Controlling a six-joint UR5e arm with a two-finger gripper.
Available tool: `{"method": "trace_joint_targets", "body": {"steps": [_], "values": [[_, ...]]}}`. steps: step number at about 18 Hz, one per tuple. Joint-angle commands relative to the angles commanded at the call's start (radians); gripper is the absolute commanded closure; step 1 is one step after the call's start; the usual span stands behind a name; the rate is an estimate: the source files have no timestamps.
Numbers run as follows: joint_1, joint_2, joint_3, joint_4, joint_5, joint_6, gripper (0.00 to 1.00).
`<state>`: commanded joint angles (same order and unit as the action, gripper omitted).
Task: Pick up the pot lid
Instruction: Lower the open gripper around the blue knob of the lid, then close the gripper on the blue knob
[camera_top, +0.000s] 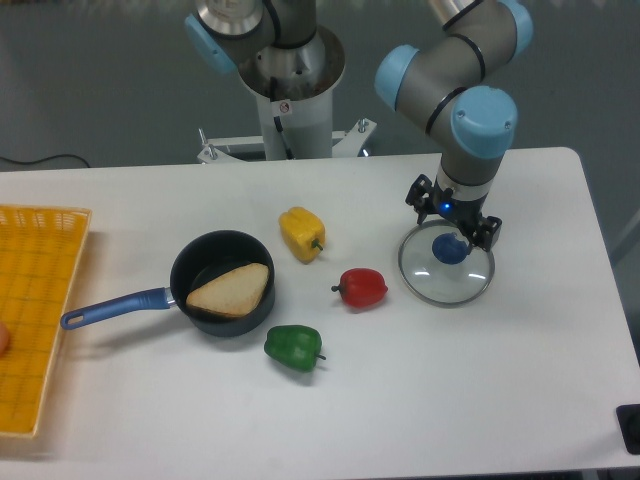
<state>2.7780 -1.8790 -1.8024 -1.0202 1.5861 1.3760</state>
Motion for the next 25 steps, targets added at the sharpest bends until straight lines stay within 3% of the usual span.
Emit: {"method": "trace_joint_targets", "body": {"steps": [9,25], "values": [[0.009,-0.048,-0.006,0.026,0.002,0.005,0.0],[0.029,-0.075,-0.017,0.037,0.0,0.029,0.0]]}}
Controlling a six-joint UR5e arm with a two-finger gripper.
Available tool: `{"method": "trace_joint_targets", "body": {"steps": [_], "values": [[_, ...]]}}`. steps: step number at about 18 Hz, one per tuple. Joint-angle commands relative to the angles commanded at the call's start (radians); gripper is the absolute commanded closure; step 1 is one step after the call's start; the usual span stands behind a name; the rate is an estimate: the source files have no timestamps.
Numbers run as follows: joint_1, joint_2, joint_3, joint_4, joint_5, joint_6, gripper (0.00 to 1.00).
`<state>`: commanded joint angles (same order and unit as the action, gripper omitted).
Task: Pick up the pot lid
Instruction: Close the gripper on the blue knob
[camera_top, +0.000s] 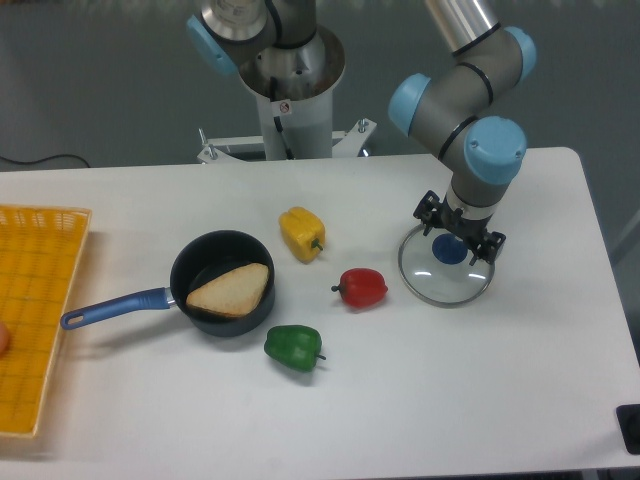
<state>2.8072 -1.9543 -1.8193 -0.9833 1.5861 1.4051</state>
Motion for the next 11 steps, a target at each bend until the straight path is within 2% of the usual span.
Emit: {"method": "trace_joint_targets", "body": {"steps": [11], "values": [[-0.002,-0.014,-0.005,0.017,-0.003,-0.002,0.01]]}}
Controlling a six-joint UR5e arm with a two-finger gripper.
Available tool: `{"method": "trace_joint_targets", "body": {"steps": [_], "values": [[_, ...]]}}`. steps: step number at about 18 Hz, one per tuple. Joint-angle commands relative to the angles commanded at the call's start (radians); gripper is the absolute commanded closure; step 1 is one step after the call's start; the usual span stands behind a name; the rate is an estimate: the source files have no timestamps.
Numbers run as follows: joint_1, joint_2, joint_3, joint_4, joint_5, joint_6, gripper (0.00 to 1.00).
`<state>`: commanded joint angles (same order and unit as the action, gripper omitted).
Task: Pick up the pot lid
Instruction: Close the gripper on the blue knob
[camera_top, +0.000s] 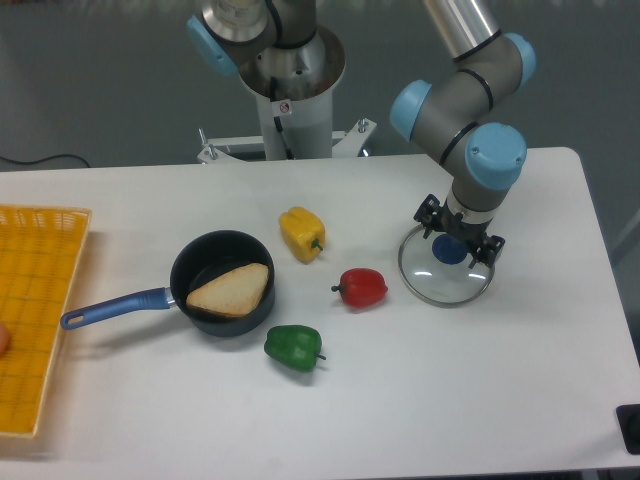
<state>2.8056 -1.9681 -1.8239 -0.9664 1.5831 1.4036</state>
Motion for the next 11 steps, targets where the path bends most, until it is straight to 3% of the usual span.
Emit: {"method": "trace_joint_targets", "body": {"steps": [9,11], "values": [[-0.002,-0.006,0.0,-0.002,-0.002,0.002,0.07],[-0.002,-0.006,0.0,-0.002,-0.002,0.003,0.14]]}}
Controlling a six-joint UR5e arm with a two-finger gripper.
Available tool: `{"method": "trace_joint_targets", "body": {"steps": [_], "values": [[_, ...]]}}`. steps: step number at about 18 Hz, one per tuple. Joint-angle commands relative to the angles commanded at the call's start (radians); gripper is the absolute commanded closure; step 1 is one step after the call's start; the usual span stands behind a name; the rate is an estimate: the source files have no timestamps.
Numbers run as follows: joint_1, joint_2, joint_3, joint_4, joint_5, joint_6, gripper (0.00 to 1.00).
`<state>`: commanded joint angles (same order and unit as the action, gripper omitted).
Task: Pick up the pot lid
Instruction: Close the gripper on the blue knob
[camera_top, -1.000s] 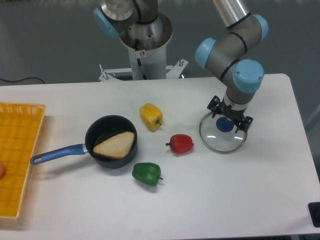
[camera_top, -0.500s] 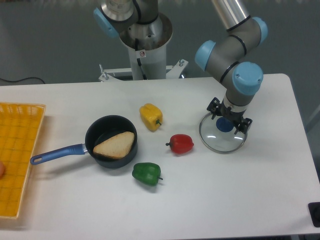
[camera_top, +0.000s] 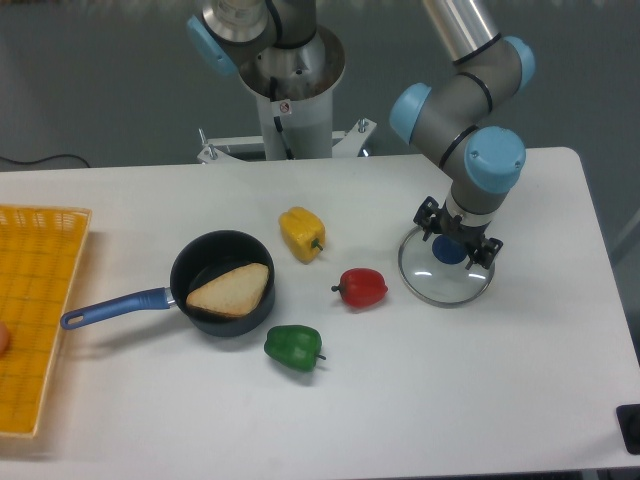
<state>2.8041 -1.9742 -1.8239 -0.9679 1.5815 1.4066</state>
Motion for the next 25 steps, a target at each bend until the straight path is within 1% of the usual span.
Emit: {"method": "trace_joint_targets", "body": {"steps": [2,5,10,17,25], "values": [[0.0,0.0,0.0,0.0,0.0,0.0,0.16],[0.0,0.0,0.0,0.0,0.0,0.0,0.23],[0.0,0.0,0.0,0.0,0.0,-0.002,0.27],[0.0,0.002,0.0,0.0,-0.002,-0.003,0.36],[0.0,0.009,0.005,-0.002,-0.002,-0.003,0.39]]}}
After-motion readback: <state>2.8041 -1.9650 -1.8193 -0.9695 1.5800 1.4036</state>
